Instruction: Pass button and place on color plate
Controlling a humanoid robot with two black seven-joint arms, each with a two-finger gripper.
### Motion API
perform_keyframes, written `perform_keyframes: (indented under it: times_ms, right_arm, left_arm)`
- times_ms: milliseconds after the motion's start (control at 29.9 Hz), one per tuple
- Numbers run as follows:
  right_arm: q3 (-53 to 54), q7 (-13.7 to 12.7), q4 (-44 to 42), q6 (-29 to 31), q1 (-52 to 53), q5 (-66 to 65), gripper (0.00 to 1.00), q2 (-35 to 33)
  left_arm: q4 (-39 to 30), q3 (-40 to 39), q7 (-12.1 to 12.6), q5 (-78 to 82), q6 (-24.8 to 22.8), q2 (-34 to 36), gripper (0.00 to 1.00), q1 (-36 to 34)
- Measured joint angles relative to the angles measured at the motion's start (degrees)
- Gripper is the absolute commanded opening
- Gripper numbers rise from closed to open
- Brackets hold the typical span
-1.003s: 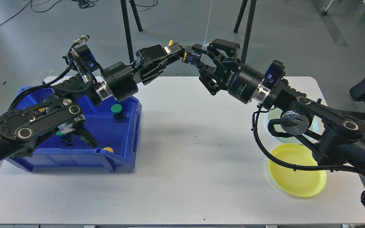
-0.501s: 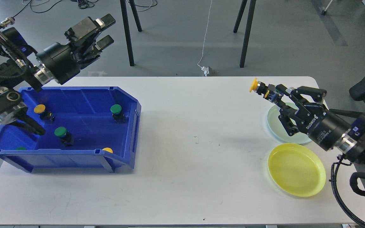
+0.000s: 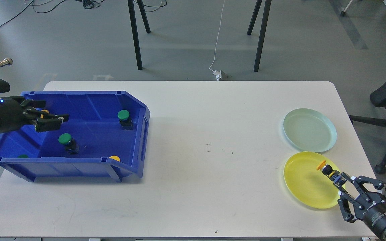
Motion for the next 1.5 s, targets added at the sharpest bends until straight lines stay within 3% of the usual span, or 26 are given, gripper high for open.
perform_keyframes:
  times_ms: [368,501,535,568,769,1103,1170,1437,1504]
  right_arm:
    - [-0.5,-0.7,-0.7,-3.3,0.4,1.1,0.27,3.6]
    - [-0.3,-0.7,-0.7,-3.4,0.9,2.0,0.65,4.5]
    - [-0.1,-0.7,-0.6,-3.4,0.9,2.1,0.78,4.8]
    - [0.0,-0.7,-0.6,-3.4,0.9,2.2,1.00,5.1]
    - [0.3,-0.6,-0.3,-2.4,1.0,2.4,1.00,5.5]
    - [0.3,-0.2,-0.2,0.5,0.5,2.4,1.00,5.6]
    - [0.3,-0.1,-0.2,0.6,0.5,2.4,1.00,5.6]
    - [0.4,0.0,-0.2,0.7,0.3,2.4,1.00,5.6]
    - [0.4,0.0,-0.2,0.8,0.2,2.4,1.00,5.6]
  left_arm:
    - [0.7,2.7,0.0,0.5,-7.7,-4.3,0.98,-0.1]
    - [3.7,2.9,0.0,0.5,-8.3,-6.9,0.98,0.0]
    - [4.9,3.0,0.0,0.5,-8.3,-7.9,0.98,0.1]
    - [6.3,3.2,0.0,0.5,-8.3,-8.8,0.98,0.1]
    - [12.4,5.1,0.0,0.9,-8.0,-12.4,0.98,0.1]
    - [16.2,5.5,0.0,0.8,-7.5,-13.9,0.96,-0.2]
    - [17.3,5.5,0.0,0.8,-7.4,-14.9,0.92,-0.2]
    - [18.9,5.6,0.0,1.0,-7.3,-16.6,0.55,0.1]
    - [19.8,5.7,0.0,1.2,-7.3,-16.9,0.52,0.1]
